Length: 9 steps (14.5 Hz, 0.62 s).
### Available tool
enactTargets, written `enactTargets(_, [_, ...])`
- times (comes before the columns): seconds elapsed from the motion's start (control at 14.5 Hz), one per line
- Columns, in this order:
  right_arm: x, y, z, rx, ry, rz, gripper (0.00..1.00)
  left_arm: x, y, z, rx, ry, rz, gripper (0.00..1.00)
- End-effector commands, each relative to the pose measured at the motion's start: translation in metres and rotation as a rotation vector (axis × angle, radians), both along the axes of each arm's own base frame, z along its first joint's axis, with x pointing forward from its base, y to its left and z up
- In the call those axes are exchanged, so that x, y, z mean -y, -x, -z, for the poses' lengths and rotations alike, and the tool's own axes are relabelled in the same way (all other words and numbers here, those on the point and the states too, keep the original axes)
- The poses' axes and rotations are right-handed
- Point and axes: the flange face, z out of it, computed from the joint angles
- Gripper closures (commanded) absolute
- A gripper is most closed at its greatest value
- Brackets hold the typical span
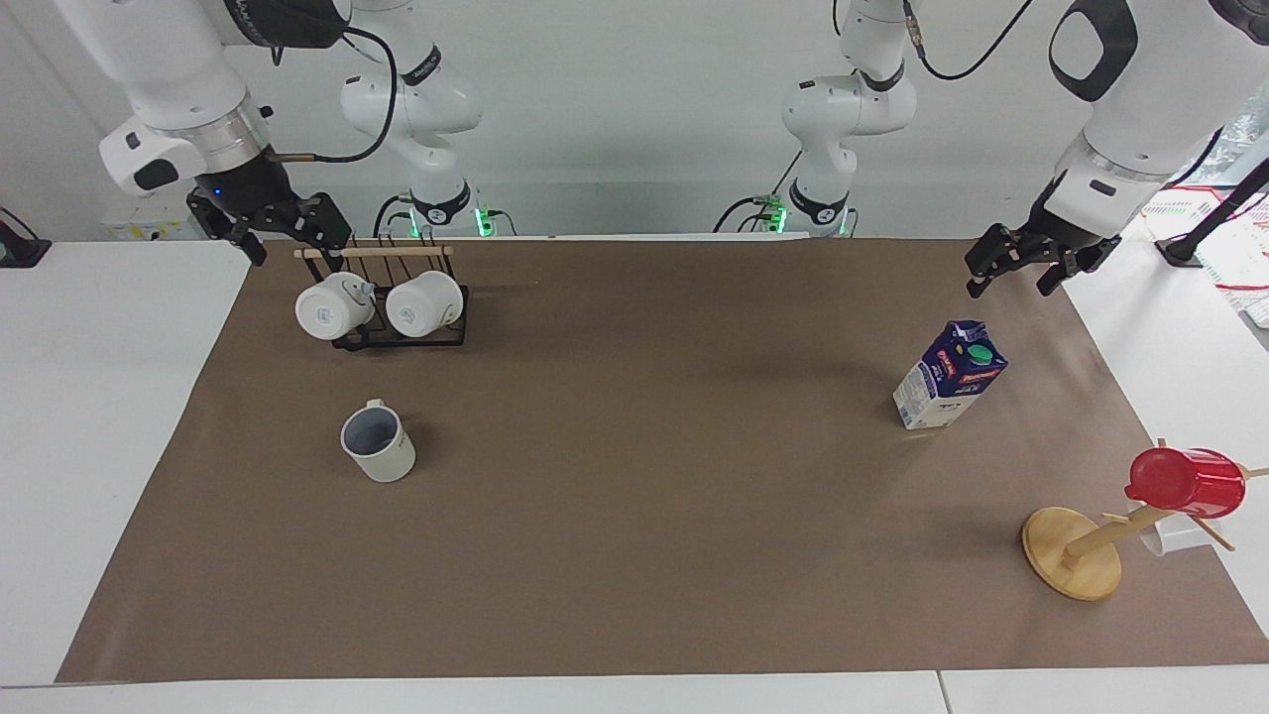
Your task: Place cup and milk on table
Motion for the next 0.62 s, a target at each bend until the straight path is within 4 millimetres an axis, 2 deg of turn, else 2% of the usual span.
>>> enactTargets(0.0, [0.003, 0.0, 0.002, 0.009, -0.003, 0.007, 0.0, -0.004, 0.006, 0.001, 0.021, 0.002, 0.008, 0.0])
enactTargets(0.41, [0.004, 0.001, 0.002, 0.009, -0.003, 0.013, 0.0, -0.004, 0.009, 0.004, 0.024, 0.001, 0.007, 0.0])
enactTargets(0.55, [0.004, 0.002, 0.005, 0.001, -0.003, 0.013, 0.0, -0.004, 0.011, 0.011, 0.05, 0.002, 0.006, 0.0])
